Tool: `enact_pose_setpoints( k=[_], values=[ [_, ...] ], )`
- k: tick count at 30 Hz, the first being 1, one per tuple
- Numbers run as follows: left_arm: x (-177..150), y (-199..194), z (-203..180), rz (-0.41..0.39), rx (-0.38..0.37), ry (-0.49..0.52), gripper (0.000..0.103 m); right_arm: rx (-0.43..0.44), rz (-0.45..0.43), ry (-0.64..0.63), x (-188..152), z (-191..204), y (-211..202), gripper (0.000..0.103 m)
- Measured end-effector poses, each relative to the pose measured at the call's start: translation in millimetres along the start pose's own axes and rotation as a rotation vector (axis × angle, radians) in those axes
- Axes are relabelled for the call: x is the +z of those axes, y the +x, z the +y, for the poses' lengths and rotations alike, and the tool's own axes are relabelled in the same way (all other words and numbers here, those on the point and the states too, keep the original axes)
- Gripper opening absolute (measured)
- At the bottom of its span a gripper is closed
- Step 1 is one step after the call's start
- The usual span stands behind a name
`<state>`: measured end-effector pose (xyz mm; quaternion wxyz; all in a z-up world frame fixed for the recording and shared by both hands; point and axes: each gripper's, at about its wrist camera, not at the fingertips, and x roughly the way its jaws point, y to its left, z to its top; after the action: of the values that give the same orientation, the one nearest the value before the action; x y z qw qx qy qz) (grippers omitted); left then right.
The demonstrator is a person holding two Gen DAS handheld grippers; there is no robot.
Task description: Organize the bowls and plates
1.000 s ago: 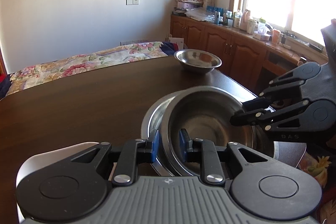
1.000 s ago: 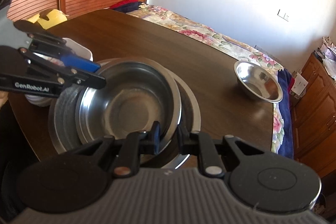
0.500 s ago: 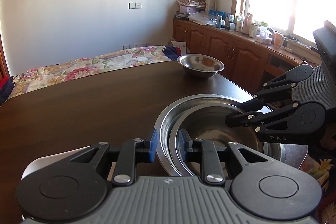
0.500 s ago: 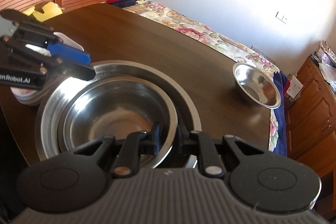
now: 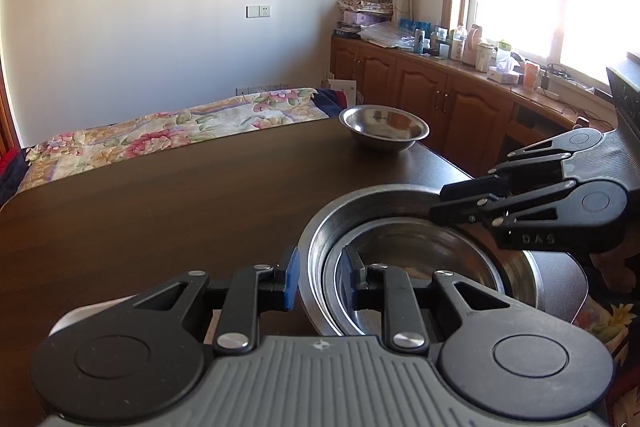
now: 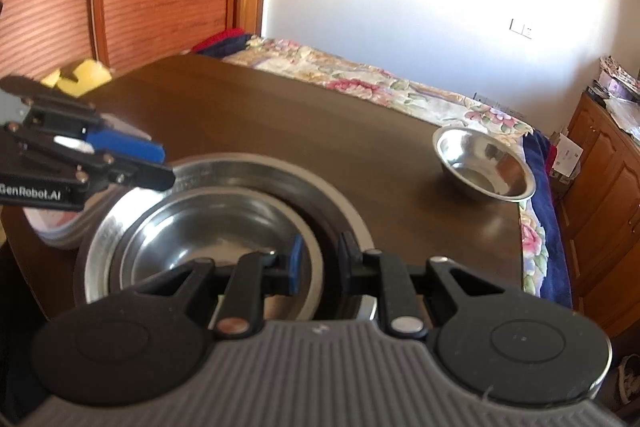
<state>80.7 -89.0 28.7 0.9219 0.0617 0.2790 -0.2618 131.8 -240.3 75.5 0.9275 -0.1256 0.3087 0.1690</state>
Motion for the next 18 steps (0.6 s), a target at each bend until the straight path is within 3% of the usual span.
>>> enact_pose_setpoints(
  k=[7,13,15,16,18],
  values=[
    [16.9,2.5,0.8,-0.021,0.024,0.016,0.034,-0.005,-0.079,0.082,3.0,-24.4,-8.6,0.021],
    [38.9,12.0,-4.3,-0.047,0.049,0.036,0.059,-0.021,-0.155,0.130,4.7,-47.3,-15.8,0.021],
    [46.8,16.6,-6.0,-0.058,0.058,0.036,0.071,-0.030,-0.180,0.143,5.8,-56.6,-17.6,0.025],
    [49.9,18.5,-6.1,-0.065,0.056,0.037,0.075,-0.034,-0.190,0.149,6.5,-61.2,-18.2,0.032],
    [57.5,24.0,-7.9,-0.072,0.056,0.043,0.076,-0.043,-0.213,0.163,8.2,-72.0,-18.5,0.040]
  ],
)
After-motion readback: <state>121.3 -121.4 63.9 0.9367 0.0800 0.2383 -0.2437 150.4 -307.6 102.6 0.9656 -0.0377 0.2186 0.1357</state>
